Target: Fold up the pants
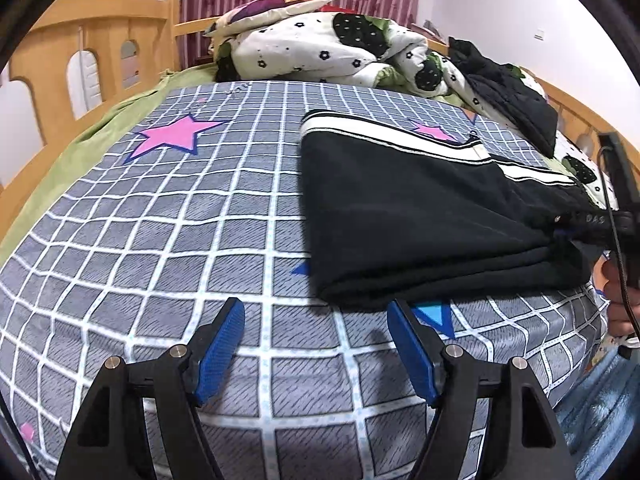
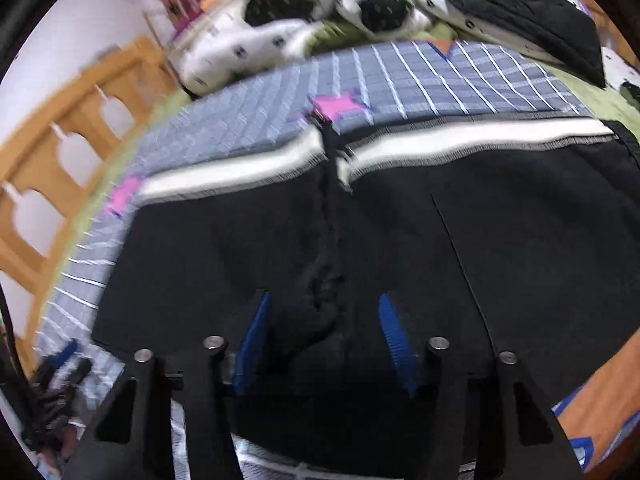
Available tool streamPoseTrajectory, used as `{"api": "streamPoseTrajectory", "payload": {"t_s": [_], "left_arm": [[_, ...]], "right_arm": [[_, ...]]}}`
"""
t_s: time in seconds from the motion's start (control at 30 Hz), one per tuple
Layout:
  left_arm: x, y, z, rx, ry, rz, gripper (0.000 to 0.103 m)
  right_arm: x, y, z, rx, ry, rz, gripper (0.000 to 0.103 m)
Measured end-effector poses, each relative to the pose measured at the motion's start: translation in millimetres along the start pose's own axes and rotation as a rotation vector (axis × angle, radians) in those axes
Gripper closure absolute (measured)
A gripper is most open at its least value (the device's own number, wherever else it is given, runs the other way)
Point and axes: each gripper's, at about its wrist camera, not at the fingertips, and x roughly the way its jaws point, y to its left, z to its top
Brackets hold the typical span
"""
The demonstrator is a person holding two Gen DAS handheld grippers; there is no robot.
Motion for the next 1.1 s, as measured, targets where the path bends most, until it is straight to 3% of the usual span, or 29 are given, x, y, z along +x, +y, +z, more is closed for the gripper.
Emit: {"api": "streamPoseTrajectory", "payload": {"t_s": [0.13,0.2,0.33,0.43,0.47,0.5,0.53,0.57,0.6,0.7,0.77,0.83,0.9,1.0,1.1], "left_arm": [[23.1,-14.1,7.5,0.079,0.036,0.086,0.031],[23.2,-17.0,3.9,0.097,0.017,0.108,0.031],[22.2,-17.0,12.1,0.033,-0.034,0.041,0.031],[28.6,-14.4,19.2,-0.001,-0.035,0.038,0.032],[32.0,-12.2,18.5,-0.010,-0.034,0.049,0.046],[36.0,-10.4,17.0,-0.011,-0.020,0.066,0.069],[40.4,-7.0,14.1,-0.014,0.004,0.040,0.074],[39.0,-2.7,11.3,-0.029,-0.002,-0.009,0.086],[33.5,-0.6,9.9,-0.037,-0.021,-0.013,0.088],[11.7,3.4,8.8,-0.045,-0.098,-0.036,0.089],[20.6,7.1,7.1,-0.049,-0.051,-0.042,0.089],[34.9,13.3,0.0,-0.069,0.007,-0.049,0.088],[30.3,15.1,-5.7,-0.069,-0.014,-0.056,0.085],[17.1,13.7,-9.2,-0.048,-0.007,-0.046,0.083],[-1.5,17.2,-14.9,-0.020,-0.021,-0.025,0.078]], "right_arm": [[5.4,-9.7,-8.2,0.031,0.015,0.019,0.058],[1.6,-12.8,-12.8,0.030,0.009,0.026,0.058],[3.5,-12.6,-16.0,0.039,0.012,0.038,0.057],[13.6,-10.9,-13.9,0.053,0.018,0.056,0.056],[15.6,-9.3,-13.9,0.052,0.015,0.057,0.056],[17.2,-7.1,-13.8,0.045,0.011,0.052,0.057],[17.4,-4.6,-13.5,0.036,0.013,0.050,0.062],[17.2,-2.9,-13.7,0.027,0.014,0.050,0.065],[15.6,-1.7,-14.0,0.019,0.013,0.049,0.073],[-4.0,-5.6,-15.2,0.021,-0.027,0.112,0.081],[-23.6,-13.5,-19.1,0.050,-0.088,0.177,0.082],[-20.0,-17.1,-26.0,0.059,-0.067,0.151,0.081],[0.0,-16.7,-33.8,0.047,-0.006,0.112,0.080],[-3.9,-4.9,-34.5,-0.043,-0.026,0.062,0.077],[-24.6,-6.3,-33.2,-0.053,-0.069,0.057,0.074]]}}
